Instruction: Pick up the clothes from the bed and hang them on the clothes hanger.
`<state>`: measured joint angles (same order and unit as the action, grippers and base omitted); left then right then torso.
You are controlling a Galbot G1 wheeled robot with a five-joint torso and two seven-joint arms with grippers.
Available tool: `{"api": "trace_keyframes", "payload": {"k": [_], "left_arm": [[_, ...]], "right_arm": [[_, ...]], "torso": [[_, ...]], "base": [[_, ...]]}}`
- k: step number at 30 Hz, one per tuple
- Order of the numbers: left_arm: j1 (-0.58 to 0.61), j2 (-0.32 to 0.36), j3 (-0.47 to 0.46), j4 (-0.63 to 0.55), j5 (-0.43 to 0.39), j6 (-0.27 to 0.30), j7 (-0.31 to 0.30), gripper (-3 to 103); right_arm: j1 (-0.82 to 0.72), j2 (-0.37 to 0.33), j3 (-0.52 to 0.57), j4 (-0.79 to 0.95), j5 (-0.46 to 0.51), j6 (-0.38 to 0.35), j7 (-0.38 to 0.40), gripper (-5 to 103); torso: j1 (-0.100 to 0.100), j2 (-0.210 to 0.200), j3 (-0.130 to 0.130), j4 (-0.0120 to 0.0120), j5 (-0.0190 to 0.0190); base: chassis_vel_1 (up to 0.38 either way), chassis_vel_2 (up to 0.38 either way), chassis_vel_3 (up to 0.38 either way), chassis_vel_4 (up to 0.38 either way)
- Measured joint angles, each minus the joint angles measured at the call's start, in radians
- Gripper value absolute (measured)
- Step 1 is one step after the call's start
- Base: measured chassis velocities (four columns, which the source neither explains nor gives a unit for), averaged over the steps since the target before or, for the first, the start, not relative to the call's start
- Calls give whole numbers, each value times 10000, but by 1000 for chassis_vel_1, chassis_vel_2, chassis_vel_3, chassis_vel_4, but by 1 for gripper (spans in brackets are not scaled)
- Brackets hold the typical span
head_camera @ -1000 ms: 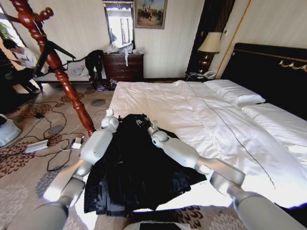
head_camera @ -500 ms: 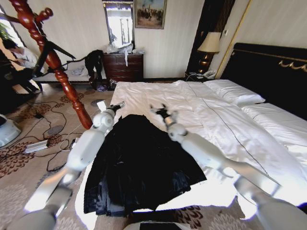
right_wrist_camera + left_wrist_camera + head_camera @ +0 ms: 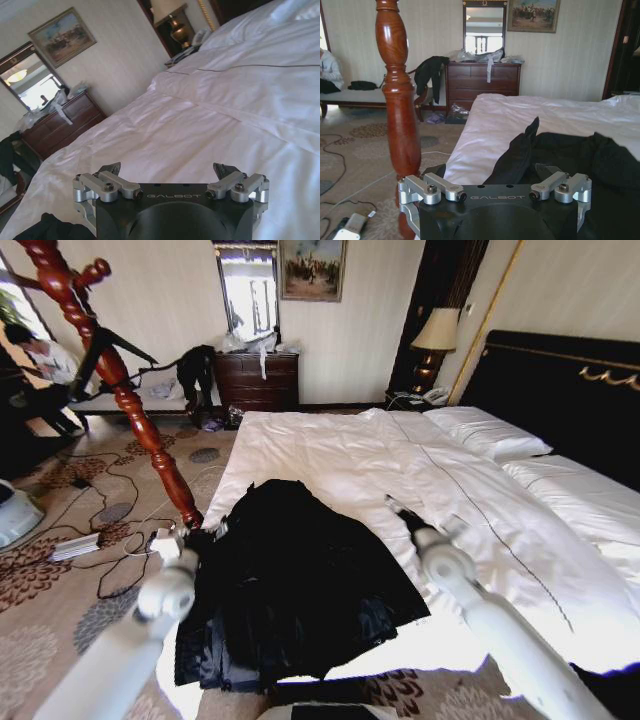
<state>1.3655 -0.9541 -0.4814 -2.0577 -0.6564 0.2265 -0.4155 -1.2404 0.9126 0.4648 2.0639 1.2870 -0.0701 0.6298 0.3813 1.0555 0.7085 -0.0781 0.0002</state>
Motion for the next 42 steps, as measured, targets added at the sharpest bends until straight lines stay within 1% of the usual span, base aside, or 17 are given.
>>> {"api": "trace_keyframes", "payload": {"k": [1,2,4,6,7,9,11,13,15,18,22,24,29,36,37,40,42], "left_arm": [[321,-150,-173,-12,383,-166,192,100],[321,-150,-173,-12,383,-166,192,100],[864,-529,-628,-16,1173,-484,586,100],[1173,-877,-1027,-90,1527,-610,757,100],[1173,-877,-1027,-90,1527,-610,757,100],[1375,-1210,-1427,-279,1718,-655,805,100],[1414,-1299,-1542,-355,1733,-656,806,100],[1535,-1592,-1932,-655,1751,-625,785,100],[1585,-1680,-2053,-744,1801,-617,773,100],[1915,-2246,-2576,-1134,2206,-588,779,100],[2116,-2974,-2766,-1388,2251,-502,792,100],[2187,-3488,-2689,-1453,2336,-412,797,100],[2272,-3661,-2594,-1481,2671,-391,804,100],[2372,-3767,-2578,-1653,2671,-341,791,100],[2374,-3764,-2587,-1667,2667,-326,781,100],[2385,-3746,-2628,-1679,2644,-314,760,100],[2413,-3713,-2682,-1679,2616,-310,741,100]], "right_arm": [[-473,235,264,253,-11,0,-11,100],[-473,235,264,253,-11,0,-11,100],[-1281,794,658,863,120,-1,33,100],[-1807,1388,830,1243,191,-64,175,100],[-1807,1388,830,1243,191,-64,175,100],[-2183,2115,944,1512,366,-410,969,100],[-2244,2262,967,1571,461,-528,1244,100],[-2426,2736,1057,1695,765,-879,2038,100],[-2465,2849,1088,1693,786,-922,2155,100],[-2633,3293,1382,1568,812,-958,2424,100],[-3070,3461,1794,1602,1091,-918,2452,100],[-3551,3547,2010,1524,1162,-876,2299,100],[-3862,3706,2015,1164,914,-770,2071,100],[-3718,3856,1760,276,848,-661,1728,100],[-3628,3884,1723,144,861,-646,1661,103],[-3467,3925,1659,-49,875,-590,1558,100],[-3403,3945,1598,-102,840,-449,1387,90]], "torso": [[0,0,0,3,-5],[0,0,0,3,-5],[2,1,0,2,-3],[2,0,0,3,-4],[2,0,0,3,-4],[2,0,1,3,-4],[3,-1,1,1,-2],[5,-1,2,2,-4],[5,-1,3,2,-3],[6,-2,2,3,1],[6,-2,2,6,-2],[5,-2,2,-1,-3],[5,-3,3,2,-3],[5,-3,3,2,-2],[5,-3,3,2,-2],[5,-3,3,2,-2],[5,-3,3,1,-3]], "base": [[0,0,0,0],[0,0,0,0],[0,0,0,0],[0,0,0,0],[0,0,0,0],[0,0,0,0],[0,0,0,0],[0,0,0,0],[0,0,0,0],[0,0,0,0],[0,0,0,0],[0,0,0,0],[0,0,0,0],[0,0,0,0],[0,0,0,0],[0,0,0,0],[0,0,0,0]]}}
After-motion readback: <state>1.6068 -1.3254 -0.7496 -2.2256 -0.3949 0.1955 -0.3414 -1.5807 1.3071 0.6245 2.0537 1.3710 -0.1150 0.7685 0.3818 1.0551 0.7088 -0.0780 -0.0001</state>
